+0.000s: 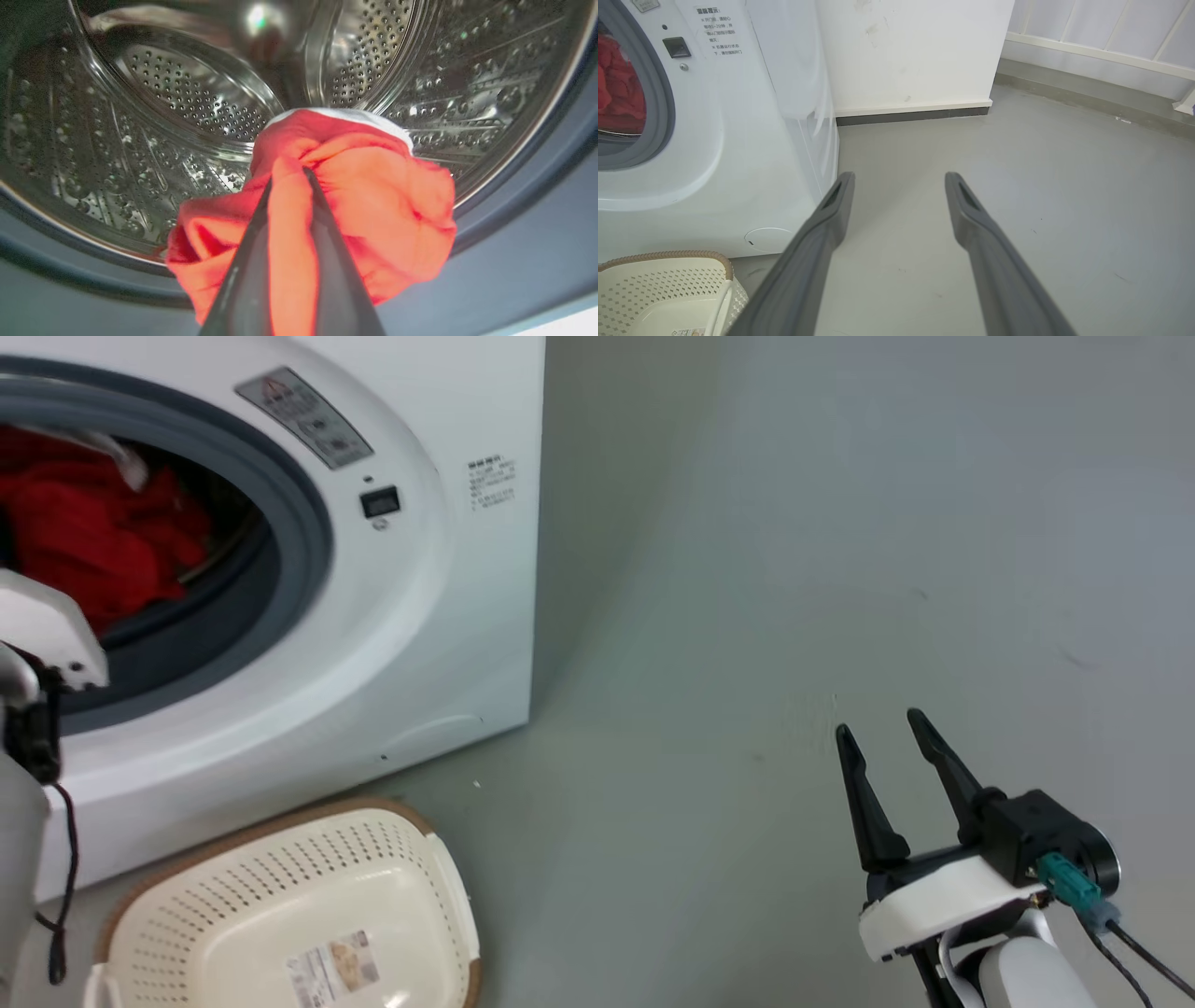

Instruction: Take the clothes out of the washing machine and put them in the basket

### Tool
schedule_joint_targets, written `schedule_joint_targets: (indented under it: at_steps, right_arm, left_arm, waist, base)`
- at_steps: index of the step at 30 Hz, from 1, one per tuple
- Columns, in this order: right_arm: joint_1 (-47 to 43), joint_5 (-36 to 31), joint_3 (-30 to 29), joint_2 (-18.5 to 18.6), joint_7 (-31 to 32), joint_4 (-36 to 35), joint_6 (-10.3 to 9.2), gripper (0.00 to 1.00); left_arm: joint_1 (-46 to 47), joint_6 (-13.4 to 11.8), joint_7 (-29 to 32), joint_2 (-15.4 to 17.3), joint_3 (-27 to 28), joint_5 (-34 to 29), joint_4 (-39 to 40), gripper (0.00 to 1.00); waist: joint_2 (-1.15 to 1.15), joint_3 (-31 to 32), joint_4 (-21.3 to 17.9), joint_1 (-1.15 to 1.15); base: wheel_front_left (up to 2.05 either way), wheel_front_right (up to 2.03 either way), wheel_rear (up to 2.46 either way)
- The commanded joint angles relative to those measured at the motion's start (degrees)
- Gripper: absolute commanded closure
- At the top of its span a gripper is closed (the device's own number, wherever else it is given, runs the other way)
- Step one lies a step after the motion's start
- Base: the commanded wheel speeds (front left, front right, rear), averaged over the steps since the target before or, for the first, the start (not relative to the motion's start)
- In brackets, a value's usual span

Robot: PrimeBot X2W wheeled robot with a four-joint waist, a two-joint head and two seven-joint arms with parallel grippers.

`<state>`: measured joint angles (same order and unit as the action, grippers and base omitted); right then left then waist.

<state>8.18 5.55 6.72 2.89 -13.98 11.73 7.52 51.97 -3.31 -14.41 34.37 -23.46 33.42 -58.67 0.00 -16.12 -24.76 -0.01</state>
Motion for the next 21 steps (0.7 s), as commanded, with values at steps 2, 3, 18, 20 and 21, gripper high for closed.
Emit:
schedule_joint_targets:
  at_steps: [2,3,18,20,21]
  right_arm:
    - [-1.53,-0.59,-0.65,-0.02,0.95,-0.44,-0.06,0.00]
    - [-2.05,-1.01,-0.99,-0.02,1.25,-0.69,-0.06,0.00]
    - [-8.21,-2.67,-3.02,-0.04,6.18,-5.33,-0.06,0.00]
    - [-9.02,-2.79,-3.16,-0.04,6.56,-5.71,-0.06,0.00]
    - [-9.28,-2.83,-3.19,-0.04,6.75,-6.03,-0.05,0.00]
  left_arm:
    - [-2.52,-0.58,-0.70,-0.80,1.03,0.37,1.65,1.00]
    - [-3.44,-0.82,-0.82,-1.33,1.54,0.59,2.63,1.00]
    - [-22.85,-5.69,-0.93,-5.24,9.42,-4.09,31.35,1.00]
    - [-25.79,-6.82,-0.91,-5.60,9.41,-4.25,34.67,1.00]
    - [-26.96,-7.40,-0.93,-5.62,9.44,-4.45,36.61,1.00]
  waist:
    - [0.00,5.74,3.08,0.01]
    - [0.00,6.63,3.59,0.01]
    - [0.00,15.60,9.40,0.01]
    - [0.00,16.33,10.04,0.01]
    - [0.00,16.45,10.31,0.01]
  base:
    - [0.00,0.00,0.00]
    - [0.00,0.00,0.00]
    - [0.00,0.00,0.00]
    - [0.00,0.00,0.00]
    - [0.00,0.00,0.00]
